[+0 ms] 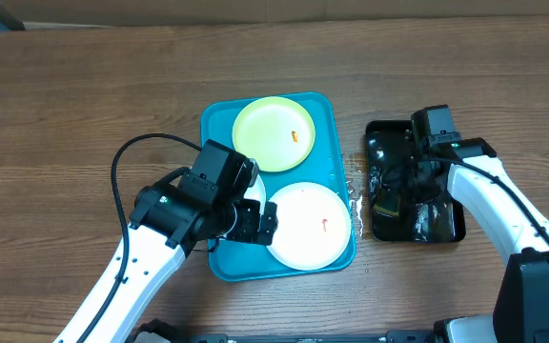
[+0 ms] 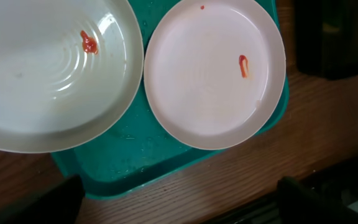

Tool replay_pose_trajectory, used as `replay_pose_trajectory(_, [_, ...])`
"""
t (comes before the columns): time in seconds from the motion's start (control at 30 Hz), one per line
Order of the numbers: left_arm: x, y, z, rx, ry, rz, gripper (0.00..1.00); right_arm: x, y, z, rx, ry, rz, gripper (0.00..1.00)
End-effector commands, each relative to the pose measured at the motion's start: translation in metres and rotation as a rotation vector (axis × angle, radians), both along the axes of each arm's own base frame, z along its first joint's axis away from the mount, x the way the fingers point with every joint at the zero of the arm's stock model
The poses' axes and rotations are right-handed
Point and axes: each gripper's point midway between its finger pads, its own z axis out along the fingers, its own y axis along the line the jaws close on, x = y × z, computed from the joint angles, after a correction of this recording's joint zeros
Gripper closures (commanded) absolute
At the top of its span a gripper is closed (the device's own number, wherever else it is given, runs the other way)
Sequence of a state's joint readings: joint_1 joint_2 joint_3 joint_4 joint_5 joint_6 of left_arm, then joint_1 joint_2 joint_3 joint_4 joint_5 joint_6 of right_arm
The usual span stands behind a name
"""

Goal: Clean dirty plates on tray and stack at the side
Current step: 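Lift the sponge and carry it over the front-right white plate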

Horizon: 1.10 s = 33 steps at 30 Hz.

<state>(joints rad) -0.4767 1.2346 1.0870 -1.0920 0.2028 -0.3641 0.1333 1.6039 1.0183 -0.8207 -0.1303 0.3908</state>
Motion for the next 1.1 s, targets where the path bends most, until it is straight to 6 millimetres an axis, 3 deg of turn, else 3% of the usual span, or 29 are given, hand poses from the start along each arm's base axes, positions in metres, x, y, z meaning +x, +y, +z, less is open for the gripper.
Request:
replay_pose_trajectory(0.0, [0.002, 0.01, -0.009, 0.043, 0.02, 0.126, 0.04, 0.006, 0.0, 0.003, -0.002, -0.037, -0.001, 0.46])
replay_pose_trajectory(0.17, [0.002, 0.015, -0.026, 0.121, 0.041, 0.138, 0.04, 0.005, -0.007, -0.021, -0.039, -0.039, -0.014, 0.45])
replay_pose_trajectory(0.33, [0.001, 0.002, -0.045, 0.155, 0.089, 0.09, 0.04, -0.003, -0.009, -0.044, -0.052, 0.02, -0.014, 0.6])
replay_pose_trajectory(0.43, [-0.001, -0.003, -0.057, 0.179, 0.12, 0.068, 0.04, -0.005, -0.009, -0.05, -0.051, 0.041, -0.015, 0.88])
replay_pose_trajectory(0.5, [-0.002, -0.005, -0.063, 0.187, 0.144, 0.061, 0.04, -0.006, -0.009, -0.05, -0.051, 0.046, -0.015, 0.96])
replay_pose_trajectory(0.6, [-0.004, -0.007, -0.071, 0.198, 0.178, 0.056, 0.04, -0.006, -0.009, -0.04, -0.053, 0.057, -0.014, 0.96])
replay_pose_trajectory(0.73, [-0.005, -0.013, -0.075, 0.175, 0.198, 0.026, 0.06, -0.001, -0.008, -0.013, -0.052, 0.038, -0.007, 0.96])
replay_pose_trajectory(0.87, [-0.004, -0.02, -0.078, 0.151, 0.197, -0.022, 0.16, 0.001, -0.007, 0.015, -0.047, 0.016, -0.003, 0.96])
replay_pose_trajectory(1.07, [-0.004, -0.018, -0.1, 0.167, 0.193, -0.037, 0.29, -0.008, 0.025, 0.048, 0.127, -0.025, 0.153, 0.96])
